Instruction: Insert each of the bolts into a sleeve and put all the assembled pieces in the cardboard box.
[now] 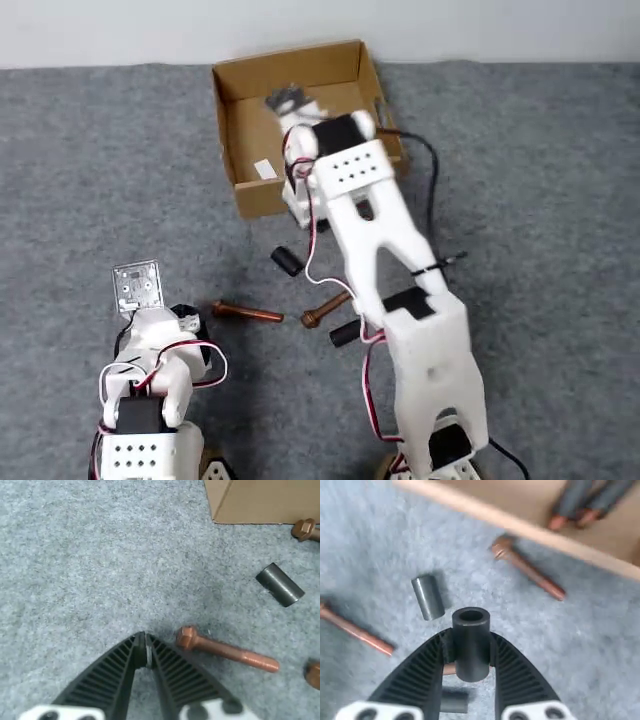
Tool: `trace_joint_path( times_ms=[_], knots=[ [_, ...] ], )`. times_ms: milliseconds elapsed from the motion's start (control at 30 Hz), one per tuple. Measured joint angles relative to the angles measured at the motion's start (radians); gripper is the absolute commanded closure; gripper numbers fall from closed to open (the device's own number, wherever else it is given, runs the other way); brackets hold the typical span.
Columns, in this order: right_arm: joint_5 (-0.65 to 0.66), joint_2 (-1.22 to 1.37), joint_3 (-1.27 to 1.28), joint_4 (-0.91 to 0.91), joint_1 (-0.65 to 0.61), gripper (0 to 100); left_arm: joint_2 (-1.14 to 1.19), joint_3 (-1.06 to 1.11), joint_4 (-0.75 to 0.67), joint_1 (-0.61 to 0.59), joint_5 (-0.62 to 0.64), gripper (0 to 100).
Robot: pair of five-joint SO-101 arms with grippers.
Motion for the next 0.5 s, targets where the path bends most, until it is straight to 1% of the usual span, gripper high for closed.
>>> trace_joint_path(
  times_ms=[167, 333, 500],
  knots=[
    [-0.072, -0.221, 0.181, 0.0, -0.003, 99.1, 0.0, 0.0, 0.0, 0.0, 0.0, 100],
    [-0.109, -0.516, 0.491, 0.0, 0.028, 99.1, 0.0, 0.0, 0.0, 0.0, 0.0, 100],
    [-0.221, -0.835, 0.786, 0.0, 0.04, 99.1, 0.0, 0.0, 0.0, 0.0, 0.0, 99]
  ],
)
